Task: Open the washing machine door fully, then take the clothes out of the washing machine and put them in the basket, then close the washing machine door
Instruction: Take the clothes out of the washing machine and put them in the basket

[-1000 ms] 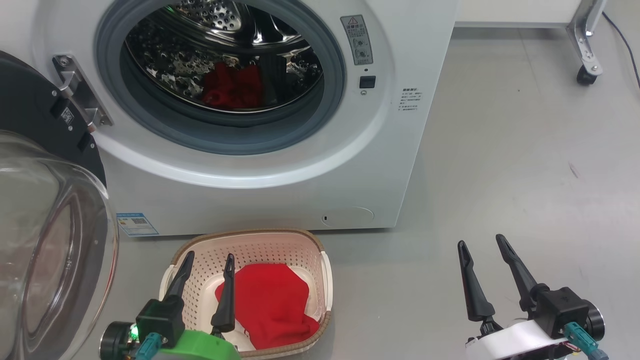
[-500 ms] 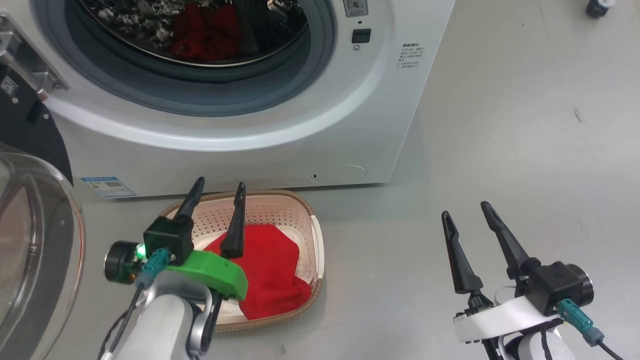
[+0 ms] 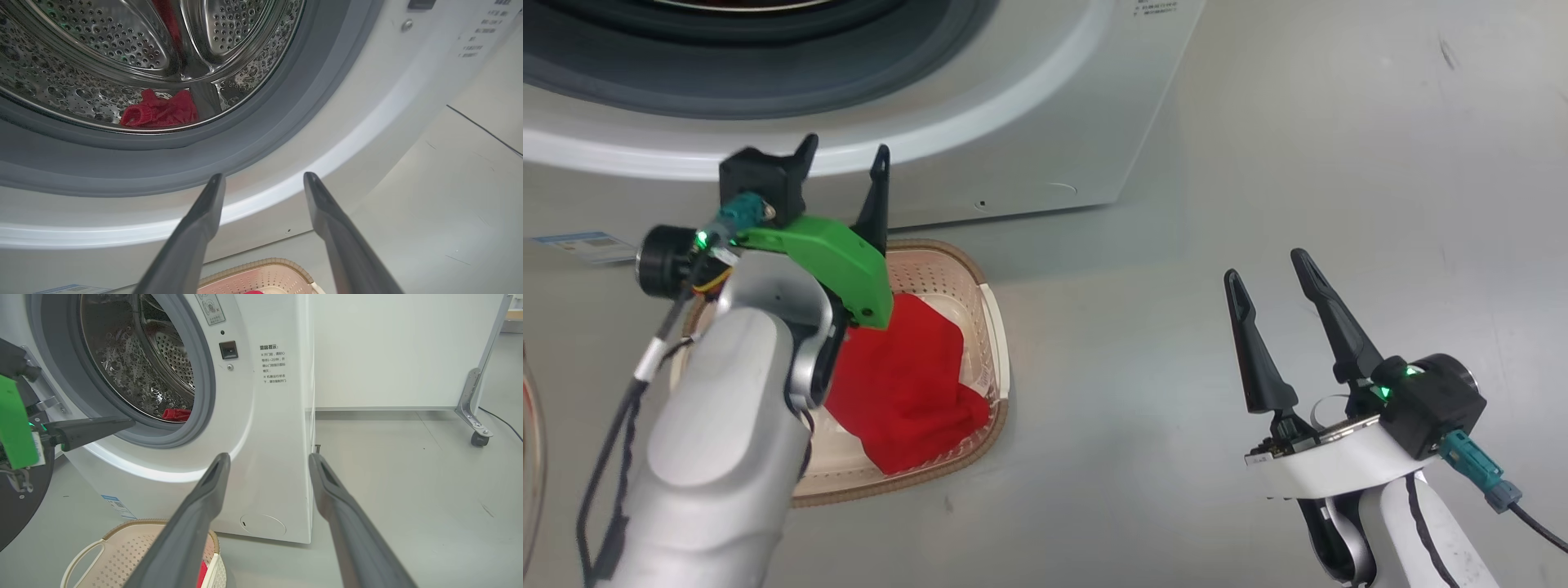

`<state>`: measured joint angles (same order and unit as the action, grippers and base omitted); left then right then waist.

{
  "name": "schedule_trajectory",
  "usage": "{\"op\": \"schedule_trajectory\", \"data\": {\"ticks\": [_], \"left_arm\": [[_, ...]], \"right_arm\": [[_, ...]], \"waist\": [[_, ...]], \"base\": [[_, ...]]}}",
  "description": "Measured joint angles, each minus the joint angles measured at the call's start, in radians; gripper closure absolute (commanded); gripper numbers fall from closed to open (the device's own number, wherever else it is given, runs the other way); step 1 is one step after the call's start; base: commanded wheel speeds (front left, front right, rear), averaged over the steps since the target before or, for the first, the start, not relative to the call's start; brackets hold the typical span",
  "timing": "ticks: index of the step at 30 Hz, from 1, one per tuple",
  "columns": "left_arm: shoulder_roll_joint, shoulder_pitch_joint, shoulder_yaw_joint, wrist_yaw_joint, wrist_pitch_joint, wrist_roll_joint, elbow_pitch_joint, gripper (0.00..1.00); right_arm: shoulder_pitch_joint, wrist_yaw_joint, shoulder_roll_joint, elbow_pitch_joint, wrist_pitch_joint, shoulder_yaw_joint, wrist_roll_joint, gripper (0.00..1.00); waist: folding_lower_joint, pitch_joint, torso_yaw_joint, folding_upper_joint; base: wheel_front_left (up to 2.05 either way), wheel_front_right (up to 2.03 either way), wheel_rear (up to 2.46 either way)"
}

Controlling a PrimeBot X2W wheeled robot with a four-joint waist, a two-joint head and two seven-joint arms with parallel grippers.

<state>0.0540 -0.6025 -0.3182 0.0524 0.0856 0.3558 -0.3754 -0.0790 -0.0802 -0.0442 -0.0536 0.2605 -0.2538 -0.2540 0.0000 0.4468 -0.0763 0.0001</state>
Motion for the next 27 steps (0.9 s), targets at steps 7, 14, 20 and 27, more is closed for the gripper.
{"op": "schedule_trajectory", "data": {"ticks": [7, 14, 20, 27], "left_arm": [[0.083, -0.187, 0.019, -0.031, 0.149, -0.010, -0.033, 0.00], [0.178, -0.373, 0.038, -0.052, 0.294, -0.030, -0.041, 0.00], [0.270, -0.480, 0.058, -0.077, 0.400, -0.045, -0.074, 0.00], [0.377, -0.563, 0.098, -0.094, 0.486, -0.058, -0.106, 0.00]], "right_arm": [[-0.061, 0.000, -0.001, -0.012, 0.000, -0.015, -0.062, 0.00], [-0.137, 0.001, -0.001, -0.025, 0.000, -0.035, -0.119, 0.00], [-0.186, 0.003, -0.001, -0.026, 0.000, -0.045, -0.160, 0.00], [-0.221, 0.013, -0.001, -0.021, 0.000, -0.073, -0.222, 0.00]], "waist": [[0.0000, 0.097, -0.052, 0.0000], [0.0001, 0.195, -0.108, 0.0000], [0.0001, 0.266, -0.164, 0.0000], [0.0002, 0.324, -0.239, 0.0000]], "base": [[0.00, 0.00, 0.00], [0.00, 0.00, 0.00], [0.00, 0.00, 0.00], [0.00, 0.00, 0.00]]}}
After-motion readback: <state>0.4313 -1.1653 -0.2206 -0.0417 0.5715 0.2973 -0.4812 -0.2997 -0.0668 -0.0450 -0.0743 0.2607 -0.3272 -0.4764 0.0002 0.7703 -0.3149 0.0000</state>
